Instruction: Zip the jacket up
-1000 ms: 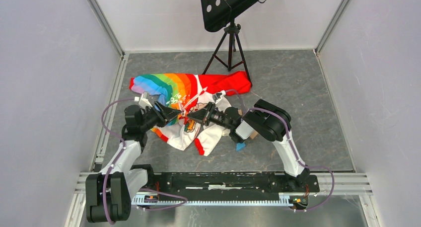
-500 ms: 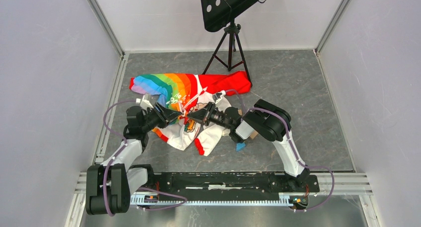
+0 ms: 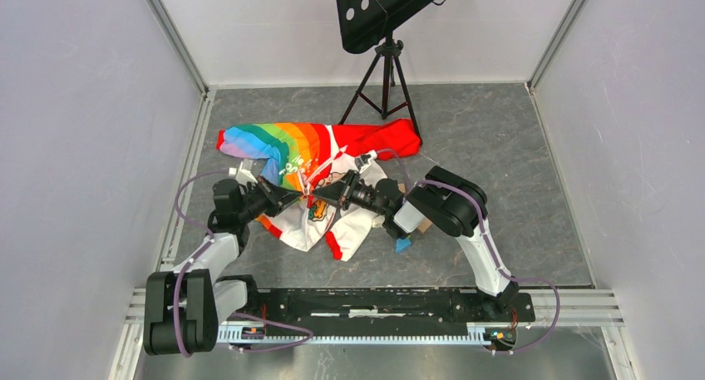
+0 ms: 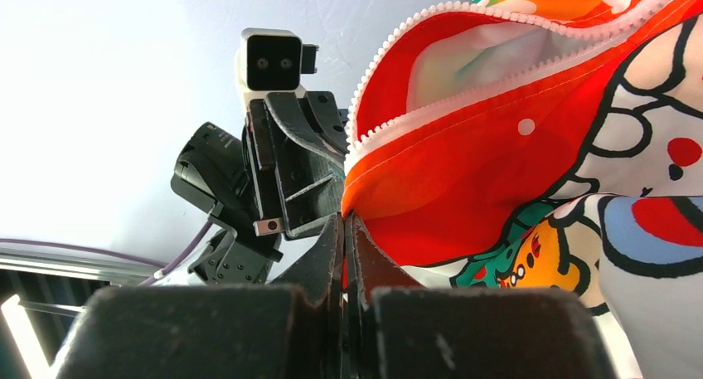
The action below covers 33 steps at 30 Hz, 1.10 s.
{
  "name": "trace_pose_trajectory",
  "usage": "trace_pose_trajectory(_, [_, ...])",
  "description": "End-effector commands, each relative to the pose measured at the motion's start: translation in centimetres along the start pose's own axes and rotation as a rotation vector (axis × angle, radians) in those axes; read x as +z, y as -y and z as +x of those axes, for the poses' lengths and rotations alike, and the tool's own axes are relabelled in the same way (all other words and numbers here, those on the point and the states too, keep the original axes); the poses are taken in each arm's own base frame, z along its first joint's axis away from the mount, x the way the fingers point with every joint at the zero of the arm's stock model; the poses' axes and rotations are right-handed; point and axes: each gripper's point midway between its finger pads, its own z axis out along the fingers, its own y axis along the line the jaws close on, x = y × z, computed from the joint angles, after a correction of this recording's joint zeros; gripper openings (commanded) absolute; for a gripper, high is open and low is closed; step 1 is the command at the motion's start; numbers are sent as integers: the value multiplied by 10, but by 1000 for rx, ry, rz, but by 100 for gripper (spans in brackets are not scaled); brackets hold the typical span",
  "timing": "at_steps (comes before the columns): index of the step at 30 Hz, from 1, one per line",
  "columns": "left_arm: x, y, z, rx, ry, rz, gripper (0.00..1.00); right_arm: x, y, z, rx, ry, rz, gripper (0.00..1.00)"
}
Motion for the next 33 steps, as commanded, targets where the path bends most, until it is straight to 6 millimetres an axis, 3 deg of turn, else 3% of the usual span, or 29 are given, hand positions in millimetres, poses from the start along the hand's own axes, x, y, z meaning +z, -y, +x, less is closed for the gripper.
trace_pose_trajectory(1, [-1,-3,5,-21,-76,-63,2,-20,-124,-5,-168,55,-500,0])
trace_pose_trajectory(6, [-9,-4,15,-58,-205,-145,2,-25,-119,-1,-216,20,-487,2])
trace_pose_trajectory(9, [-9,6,12,-64,-229,-123,2,-30,-114,7,-265,-23,-476,13])
trace_pose_trajectory(14, [-9,7,11,-59,-264,-142,2,-30,-91,16,-308,-112,-387,35])
trace_pose_trajectory(20, [-10,11,12,-71,-290,-134,2,-35,-48,20,-478,-218,-162,56])
trace_pose_trajectory(23, [-12,15,12,-73,-315,-132,2,-43,-28,15,-617,-265,-43,71])
trace_pose_trajectory(25, [-12,18,10,-73,-317,-133,2,-50,-11,11,-731,-306,56,73])
trace_pose_trajectory(29, [-15,22,10,-71,-326,-133,2,-57,-19,-7,-1053,-310,117,74])
trace_pose_trajectory(33, [-16,25,9,-69,-331,-133,2,-50,-38,-20,-1433,-283,178,74])
